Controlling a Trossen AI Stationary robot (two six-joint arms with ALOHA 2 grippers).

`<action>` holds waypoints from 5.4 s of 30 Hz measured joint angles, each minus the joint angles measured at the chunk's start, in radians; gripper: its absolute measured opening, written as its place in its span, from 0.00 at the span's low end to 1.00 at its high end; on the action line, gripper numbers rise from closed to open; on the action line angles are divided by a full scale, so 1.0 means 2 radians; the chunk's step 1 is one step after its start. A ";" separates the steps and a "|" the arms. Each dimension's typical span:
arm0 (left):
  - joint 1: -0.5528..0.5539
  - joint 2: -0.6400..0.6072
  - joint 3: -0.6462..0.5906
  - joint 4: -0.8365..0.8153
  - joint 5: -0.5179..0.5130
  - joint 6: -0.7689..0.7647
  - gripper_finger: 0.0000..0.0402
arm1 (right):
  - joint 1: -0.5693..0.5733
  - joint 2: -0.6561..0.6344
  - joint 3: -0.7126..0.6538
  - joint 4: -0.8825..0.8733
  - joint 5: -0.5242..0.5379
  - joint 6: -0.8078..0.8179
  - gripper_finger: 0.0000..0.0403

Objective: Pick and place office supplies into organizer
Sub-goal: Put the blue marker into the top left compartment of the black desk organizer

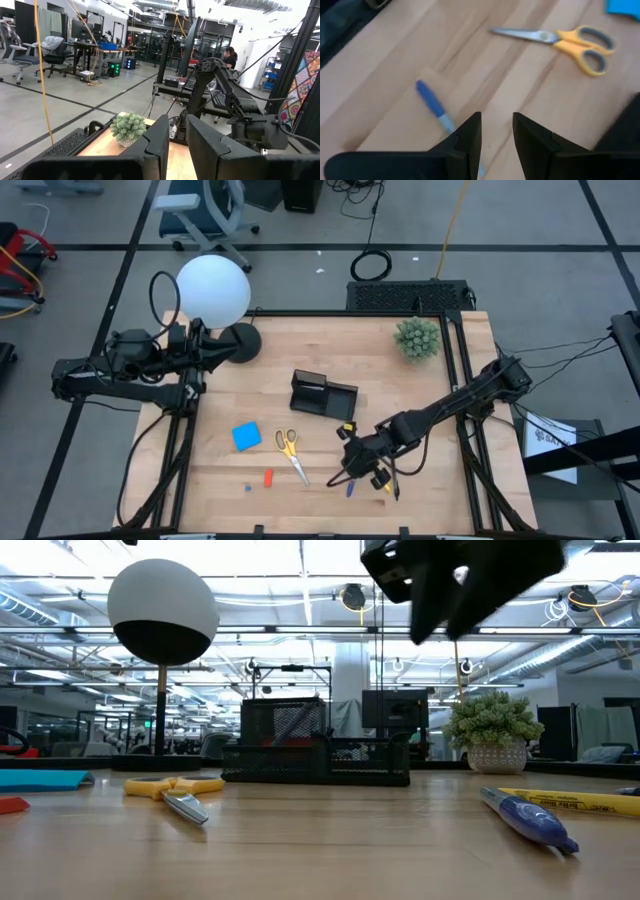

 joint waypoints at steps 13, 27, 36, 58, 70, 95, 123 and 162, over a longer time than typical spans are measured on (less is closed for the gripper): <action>0.000 0.000 0.000 0.000 0.000 0.000 0.18 | 0.017 0.039 0.039 -0.091 -0.051 -0.021 0.26; 0.000 0.000 0.000 0.000 0.000 0.000 0.18 | 0.020 0.101 0.098 -0.112 -0.052 -0.096 0.26; 0.000 0.000 0.000 0.000 0.000 0.000 0.18 | 0.020 0.129 0.115 -0.138 -0.051 -0.126 0.26; 0.000 0.000 0.000 0.000 0.000 0.000 0.18 | 0.020 0.161 0.117 -0.117 -0.050 -0.185 0.26; 0.000 0.000 0.000 0.000 0.000 0.000 0.18 | 0.022 0.186 0.118 -0.118 -0.050 -0.189 0.26; 0.000 0.000 0.000 0.000 0.000 0.000 0.18 | 0.026 0.192 0.117 -0.117 -0.052 -0.200 0.08; 0.000 0.000 0.000 0.000 0.000 0.000 0.18 | -0.030 0.131 0.116 -0.010 0.072 -0.143 0.08; 0.000 0.000 0.000 0.000 0.000 0.000 0.18 | -0.128 0.124 0.117 0.330 0.279 -0.017 0.08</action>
